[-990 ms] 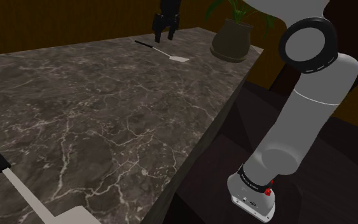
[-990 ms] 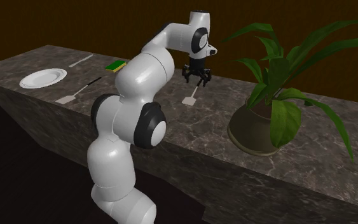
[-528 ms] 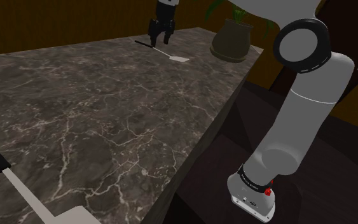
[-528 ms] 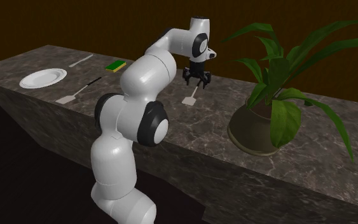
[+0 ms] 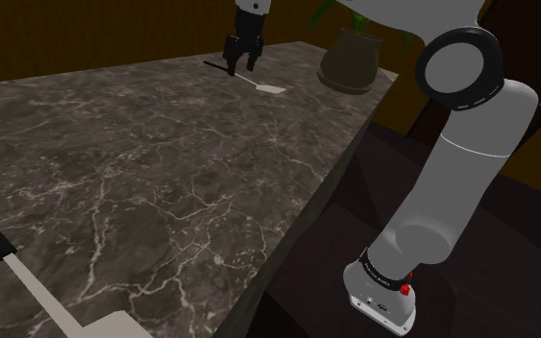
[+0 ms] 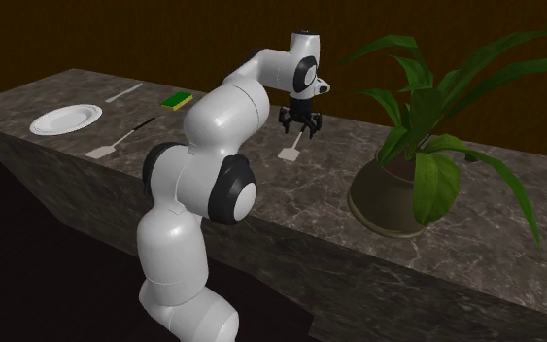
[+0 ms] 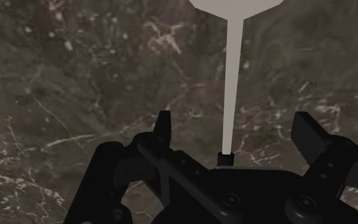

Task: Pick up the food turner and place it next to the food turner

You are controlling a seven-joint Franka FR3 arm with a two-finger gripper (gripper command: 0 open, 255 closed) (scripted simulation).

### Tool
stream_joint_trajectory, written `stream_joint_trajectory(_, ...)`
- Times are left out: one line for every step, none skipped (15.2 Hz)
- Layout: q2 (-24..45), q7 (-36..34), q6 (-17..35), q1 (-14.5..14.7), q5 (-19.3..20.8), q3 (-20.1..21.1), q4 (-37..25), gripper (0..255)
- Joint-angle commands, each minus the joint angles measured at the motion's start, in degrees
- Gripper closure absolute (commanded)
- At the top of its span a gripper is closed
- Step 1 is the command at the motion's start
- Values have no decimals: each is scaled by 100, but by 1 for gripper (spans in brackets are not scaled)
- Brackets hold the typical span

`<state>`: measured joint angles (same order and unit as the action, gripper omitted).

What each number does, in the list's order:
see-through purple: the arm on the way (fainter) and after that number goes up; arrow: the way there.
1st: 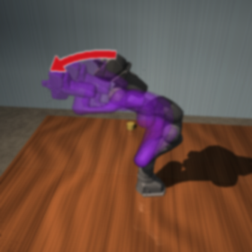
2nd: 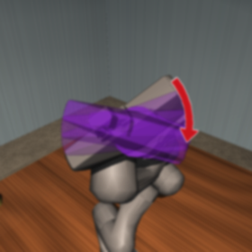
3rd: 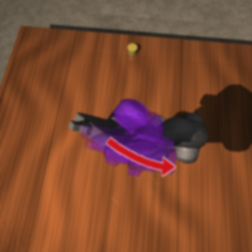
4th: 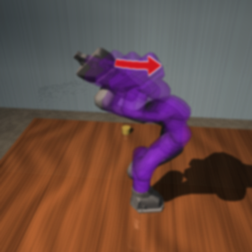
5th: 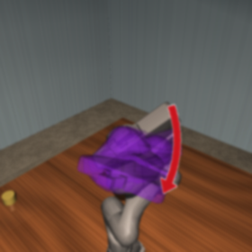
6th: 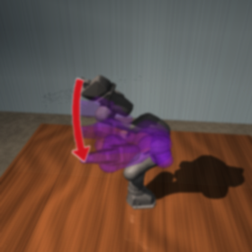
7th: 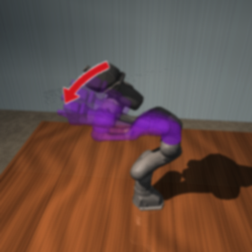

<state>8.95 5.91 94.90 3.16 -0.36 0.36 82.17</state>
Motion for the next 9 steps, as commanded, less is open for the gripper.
stream_joint_trajectory(0, 0, 0, 0, 0, 0, 0, 0)
stream_joint_trajectory(0, 0, 0, 0, 0, 0, 0, 255)
stream_joint_trajectory(0, 0, 0, 0, 0, 0, 0, 255)
stream_joint_trajectory(0, 0, 0, 0, 0, 0, 0, 255)
stream_joint_trajectory(0, 0, 0, 0, 0, 0, 0, 255)
stream_joint_trajectory(0, 0, 0, 0, 0, 0, 0, 255)
stream_joint_trajectory(0, 0, 0, 0, 0, 0, 0, 255)
stream_joint_trajectory(0, 0, 0, 0, 0, 0, 0, 255)
stream_joint_trajectory(0, 0, 0, 0, 0, 0, 0, 255)
